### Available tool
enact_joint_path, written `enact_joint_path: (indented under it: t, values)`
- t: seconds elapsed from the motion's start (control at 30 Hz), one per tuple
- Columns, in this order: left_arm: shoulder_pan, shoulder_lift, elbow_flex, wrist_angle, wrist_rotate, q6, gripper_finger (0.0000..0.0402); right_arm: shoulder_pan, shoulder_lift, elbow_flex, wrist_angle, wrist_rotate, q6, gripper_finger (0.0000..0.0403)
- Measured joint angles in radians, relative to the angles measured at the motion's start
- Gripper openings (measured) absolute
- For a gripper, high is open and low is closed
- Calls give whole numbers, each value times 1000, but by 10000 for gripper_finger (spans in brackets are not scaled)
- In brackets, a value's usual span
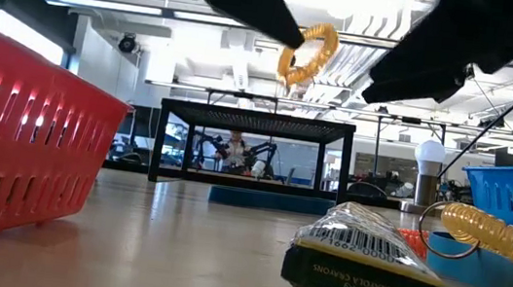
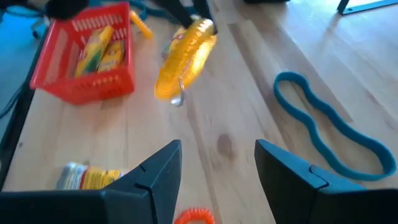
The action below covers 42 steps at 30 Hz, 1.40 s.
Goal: Pick & Place Office Desk Supplies
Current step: Put the yellow spring keychain into the blue bin
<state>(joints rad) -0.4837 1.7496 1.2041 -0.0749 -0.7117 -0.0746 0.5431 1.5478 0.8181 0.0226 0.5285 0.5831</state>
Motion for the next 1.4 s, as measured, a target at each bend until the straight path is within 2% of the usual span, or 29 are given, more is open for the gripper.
enact_joint_path:
  t: [0.17,0.53,0.7,0.87,1.07,1.4]
  values:
    - [-3,1,0,13,-54,-5,7,-23,0,0,71,-6,-1,191]
    - [6,1,0,74,-31,-2,2,-70,0,0,164,-16,-45,191]
    - [19,1,0,80,10,-6,2,-107,0,0,185,-118,-98,188]
    - [24,20,2,87,29,-27,2,-114,0,0,184,-114,-133,139]
    - [27,33,2,99,30,-14,2,-109,0,0,172,-112,-175,21]
    - [26,34,2,126,48,-13,17,-77,0,0,164,-72,-219,14]
